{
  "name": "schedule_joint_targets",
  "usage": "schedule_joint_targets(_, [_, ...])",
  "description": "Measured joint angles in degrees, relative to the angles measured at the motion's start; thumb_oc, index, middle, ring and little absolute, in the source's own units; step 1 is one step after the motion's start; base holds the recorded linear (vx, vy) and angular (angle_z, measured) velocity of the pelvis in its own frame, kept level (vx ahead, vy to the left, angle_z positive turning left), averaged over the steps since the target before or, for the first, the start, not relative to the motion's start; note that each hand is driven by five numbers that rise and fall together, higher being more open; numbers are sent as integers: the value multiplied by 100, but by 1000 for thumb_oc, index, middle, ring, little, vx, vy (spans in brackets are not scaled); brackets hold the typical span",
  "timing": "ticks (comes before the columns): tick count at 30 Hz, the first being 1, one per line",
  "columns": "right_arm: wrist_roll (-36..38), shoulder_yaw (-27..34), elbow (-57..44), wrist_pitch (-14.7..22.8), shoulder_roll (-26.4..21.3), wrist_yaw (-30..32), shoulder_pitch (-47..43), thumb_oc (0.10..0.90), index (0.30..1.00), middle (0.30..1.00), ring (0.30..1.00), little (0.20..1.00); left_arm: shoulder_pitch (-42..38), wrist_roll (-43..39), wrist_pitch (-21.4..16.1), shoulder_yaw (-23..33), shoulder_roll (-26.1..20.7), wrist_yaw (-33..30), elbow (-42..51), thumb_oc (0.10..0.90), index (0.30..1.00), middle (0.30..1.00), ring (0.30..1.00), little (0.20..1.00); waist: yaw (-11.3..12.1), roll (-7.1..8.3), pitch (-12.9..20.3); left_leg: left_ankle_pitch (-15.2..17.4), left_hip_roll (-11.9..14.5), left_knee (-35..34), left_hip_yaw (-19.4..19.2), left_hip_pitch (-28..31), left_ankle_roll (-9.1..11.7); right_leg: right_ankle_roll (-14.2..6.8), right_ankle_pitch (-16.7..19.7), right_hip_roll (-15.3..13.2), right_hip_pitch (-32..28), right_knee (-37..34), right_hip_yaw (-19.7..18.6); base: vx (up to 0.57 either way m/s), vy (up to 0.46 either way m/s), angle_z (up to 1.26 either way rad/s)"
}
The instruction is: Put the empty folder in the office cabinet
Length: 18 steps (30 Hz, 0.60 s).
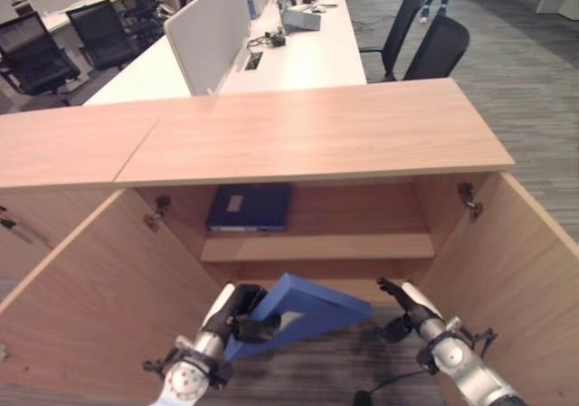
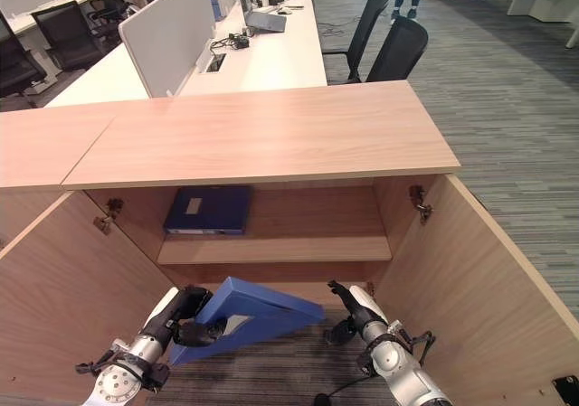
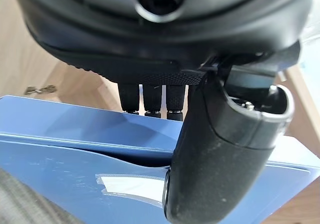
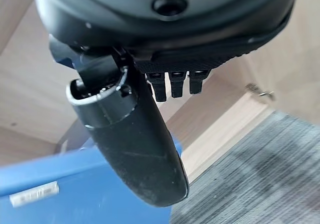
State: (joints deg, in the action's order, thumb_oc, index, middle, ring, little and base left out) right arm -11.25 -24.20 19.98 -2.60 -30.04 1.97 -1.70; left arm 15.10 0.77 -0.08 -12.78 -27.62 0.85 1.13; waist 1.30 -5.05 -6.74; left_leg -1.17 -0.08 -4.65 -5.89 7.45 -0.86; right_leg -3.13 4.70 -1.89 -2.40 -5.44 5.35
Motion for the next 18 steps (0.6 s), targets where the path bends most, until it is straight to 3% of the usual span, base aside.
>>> schedule_joint_targets(5, [-5,-210,-183,71,-70,-168,-426,800,900,900,900,900,-218,-284,-8,-63,-511,112,228,400,300,300,300,300,62,-9,-8,0,6,-1,5,24,3,4,-2,4,-22,0,8,0,0,0])
schedule_joint_targets(18, [-104,-700,-399,139,-245,-173,-1084,800,900,900,900,900,-1072,-537,-53,-568,-1183,233,500,400,300,300,300,300,64,4,-19,-1,-1,1,9,26,5,6,-8,-2,-23,1,21,0,0,0])
